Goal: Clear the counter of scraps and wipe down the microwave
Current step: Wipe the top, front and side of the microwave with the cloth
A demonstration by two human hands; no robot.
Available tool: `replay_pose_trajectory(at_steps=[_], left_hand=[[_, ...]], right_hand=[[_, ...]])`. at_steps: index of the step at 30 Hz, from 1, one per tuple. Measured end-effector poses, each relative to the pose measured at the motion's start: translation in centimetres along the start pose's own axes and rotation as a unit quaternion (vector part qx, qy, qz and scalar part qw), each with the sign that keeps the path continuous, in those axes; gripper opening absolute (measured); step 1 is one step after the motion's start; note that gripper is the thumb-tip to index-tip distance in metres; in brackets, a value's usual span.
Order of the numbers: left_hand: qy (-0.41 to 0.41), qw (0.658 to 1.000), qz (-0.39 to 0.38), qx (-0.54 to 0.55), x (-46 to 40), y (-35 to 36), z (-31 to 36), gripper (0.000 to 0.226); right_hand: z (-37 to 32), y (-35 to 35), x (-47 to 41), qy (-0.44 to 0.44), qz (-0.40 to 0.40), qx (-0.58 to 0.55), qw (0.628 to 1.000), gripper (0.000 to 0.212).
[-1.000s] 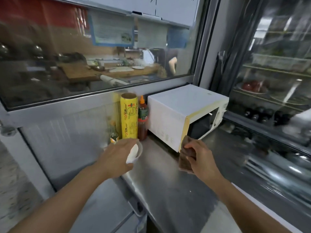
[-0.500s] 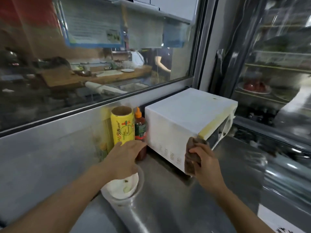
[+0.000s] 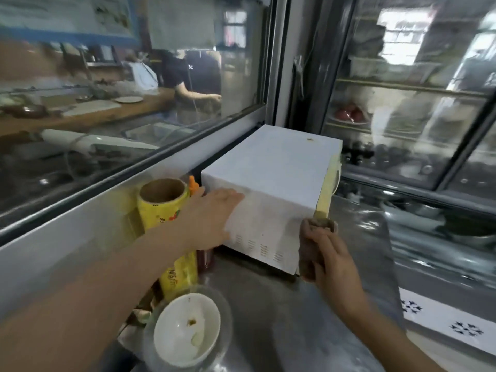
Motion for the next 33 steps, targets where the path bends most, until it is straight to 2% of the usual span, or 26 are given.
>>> replay_pose_trajectory(at_steps=[2,6,8,11,14,16,20,24,30,33], left_hand=[[0.034,0.999,-0.002,-0.024,-1.1,-0.7,-0.2,0.075],[0.046,0.997,-0.021,-0.05,-4.3,-1.1,-2.4,0.079],[0.044,0.996,-0.043,-0.06,-5.6,-0.7,-3.3,0.085],[0.034,0.992,-0.081,-0.094,-7.0,-0.4,-4.4,0.098],[0.032,0.979,-0.12,-0.161,-8.0,0.3,-5.1,0.109],[0.029,0.972,-0.15,-0.18,-8.3,1.4,-5.7,0.112],[0.016,0.971,-0.176,-0.158,-8.9,3.0,-6.8,0.12],[0.01,0.977,-0.177,-0.123,-9.3,3.3,-7.2,0.123],[0.025,0.982,-0.169,-0.083,-9.5,3.2,-6.8,0.119],[0.039,0.984,-0.161,-0.058,-9.7,2.9,-6.7,0.119]], right_hand=[[-0.4,-0.2,0.7,0.014,-0.012,0.032,0.999,0.046],[-1.5,-1.1,-0.3,-0.035,0.017,0.141,0.989,0.039],[-1.9,-0.8,-1.6,-0.074,0.036,0.189,0.979,0.049],[-2.9,0.3,-4.1,-0.167,0.071,0.269,0.946,0.046],[-0.3,3.9,-5.5,-0.201,0.015,0.37,0.907,0.073],[1.8,5.7,-5.1,-0.196,-0.007,0.411,0.89,0.079],[2.7,7.3,-4.2,-0.217,0.043,0.442,0.869,0.08],[2.6,9.0,-3.5,-0.236,0.073,0.439,0.864,0.067],[3.9,15.1,0.8,-0.321,-0.047,0.481,0.815,0.073],[3.4,14.3,0.6,-0.356,-0.05,0.499,0.789,0.064]])
Point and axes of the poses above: each hand's wrist, its own x-axis away from the middle knuckle, its own y-axis out of the palm, z = x × y, the point moved 9 cm from there along -x, towards the middle knuckle, and after that the axes turned 12 degrees about x, right-handed, at the moved point
